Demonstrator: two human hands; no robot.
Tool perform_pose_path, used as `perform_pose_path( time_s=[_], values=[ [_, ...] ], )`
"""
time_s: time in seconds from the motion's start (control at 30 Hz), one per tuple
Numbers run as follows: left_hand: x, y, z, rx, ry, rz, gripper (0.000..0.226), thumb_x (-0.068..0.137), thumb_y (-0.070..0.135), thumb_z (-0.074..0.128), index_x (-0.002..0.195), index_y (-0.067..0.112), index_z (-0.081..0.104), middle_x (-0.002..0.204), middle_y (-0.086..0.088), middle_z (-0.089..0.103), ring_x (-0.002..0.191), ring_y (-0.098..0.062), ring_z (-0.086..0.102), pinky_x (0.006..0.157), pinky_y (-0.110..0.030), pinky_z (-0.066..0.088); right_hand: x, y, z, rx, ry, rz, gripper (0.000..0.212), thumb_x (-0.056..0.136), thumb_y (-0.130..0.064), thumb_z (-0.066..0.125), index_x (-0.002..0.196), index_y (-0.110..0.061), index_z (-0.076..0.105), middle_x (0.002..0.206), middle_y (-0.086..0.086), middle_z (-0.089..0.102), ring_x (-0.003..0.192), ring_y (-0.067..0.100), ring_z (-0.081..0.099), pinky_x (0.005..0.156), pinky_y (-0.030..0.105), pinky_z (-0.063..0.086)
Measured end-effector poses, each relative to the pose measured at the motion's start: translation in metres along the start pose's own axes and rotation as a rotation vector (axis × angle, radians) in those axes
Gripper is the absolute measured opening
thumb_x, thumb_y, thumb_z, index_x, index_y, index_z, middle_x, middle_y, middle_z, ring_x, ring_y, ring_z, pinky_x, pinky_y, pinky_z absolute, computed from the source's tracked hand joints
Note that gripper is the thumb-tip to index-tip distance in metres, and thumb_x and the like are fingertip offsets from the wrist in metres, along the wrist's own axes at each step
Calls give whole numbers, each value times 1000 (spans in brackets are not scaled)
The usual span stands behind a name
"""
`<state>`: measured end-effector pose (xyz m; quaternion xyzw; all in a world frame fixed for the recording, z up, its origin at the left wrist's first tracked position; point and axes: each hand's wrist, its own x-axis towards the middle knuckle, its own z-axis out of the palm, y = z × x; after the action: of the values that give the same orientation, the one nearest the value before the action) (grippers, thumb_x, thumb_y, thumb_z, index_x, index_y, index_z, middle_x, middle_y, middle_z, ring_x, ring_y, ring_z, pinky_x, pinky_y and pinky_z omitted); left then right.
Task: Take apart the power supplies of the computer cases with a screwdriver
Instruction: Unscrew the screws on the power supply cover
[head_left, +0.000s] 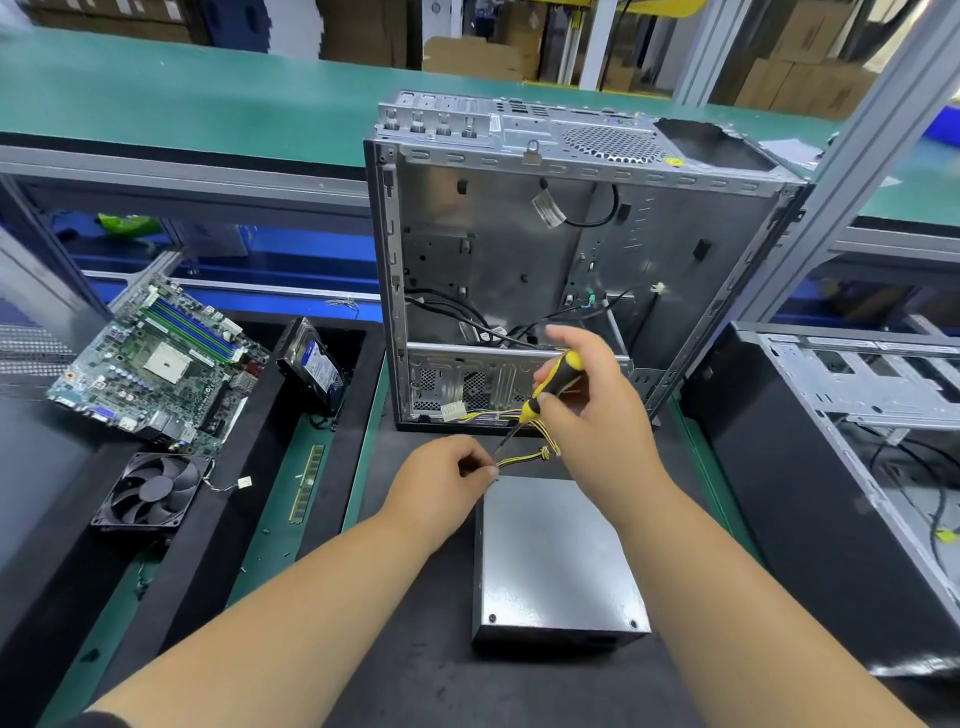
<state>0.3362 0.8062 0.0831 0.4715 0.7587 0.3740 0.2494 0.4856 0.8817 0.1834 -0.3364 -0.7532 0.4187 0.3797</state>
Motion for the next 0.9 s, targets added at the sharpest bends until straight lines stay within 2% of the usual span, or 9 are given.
perform_pose_path(
  time_s=[0.13,0.23,0.33,0.43,0.53,0.63,0.73,0.83,0.9],
  values=[
    [-3,-14,-20,-57,106,-25,22,92,32,65,71,31,60,72,15,61,63,-1,52,55,-11,37,1,3,5,198,86,100,49,90,-3,65,120,-40,55,91,-8,67,87,13,70,69,15,52],
    [-12,-42,-50,52,203,-80,28,94,39,59,69,25,58,64,5,57,58,-6,49,55,-21,38,1,7,15,258,93,157,44,89,-9,68,113,-44,57,89,-5,68,91,19,71,79,24,55],
    [-23,-77,-81,175,283,-230,25,93,36,62,71,26,58,65,6,58,63,-13,54,57,-30,37,1,7,26,268,68,171,41,90,-10,69,114,-41,58,89,-5,67,91,17,70,73,18,54],
    [-35,-108,-100,278,261,-407,20,92,29,66,74,26,59,71,7,62,67,-18,57,58,-30,35,1,4,38,255,35,184,41,90,-9,69,116,-39,58,88,-8,68,86,9,70,70,12,52],
    [-43,-127,-107,290,221,-491,15,93,24,64,79,28,63,76,6,65,72,-19,60,62,-29,42,1,0,51,265,18,182,41,90,-5,68,118,-34,59,88,-7,69,81,3,69,69,11,51],
    [-47,-133,-109,244,244,-505,9,93,23,64,88,29,69,78,9,65,75,-16,61,65,-28,44,1,-4,62,250,-19,173,41,90,-8,69,117,-37,58,92,-7,69,85,8,70,77,20,55],
    [-49,-130,-108,197,263,-464,9,92,22,66,95,26,73,78,16,62,75,-10,60,68,-25,41,1,-6,66,262,-38,150,41,91,-8,68,118,-37,58,92,-8,69,85,8,70,74,19,54],
    [-50,-119,-108,206,268,-404,9,92,22,65,93,28,72,91,10,65,82,-11,61,72,-26,42,2,-6,64,266,-38,126,40,91,-6,68,117,-35,59,91,-10,68,84,8,70,75,19,55],
    [-48,-105,-107,207,282,-355,11,91,22,65,88,32,69,93,10,65,82,-9,60,70,-27,41,1,-4,57,285,-20,124,39,90,-3,66,115,-32,62,92,-8,69,85,10,70,73,16,54]
  ],
)
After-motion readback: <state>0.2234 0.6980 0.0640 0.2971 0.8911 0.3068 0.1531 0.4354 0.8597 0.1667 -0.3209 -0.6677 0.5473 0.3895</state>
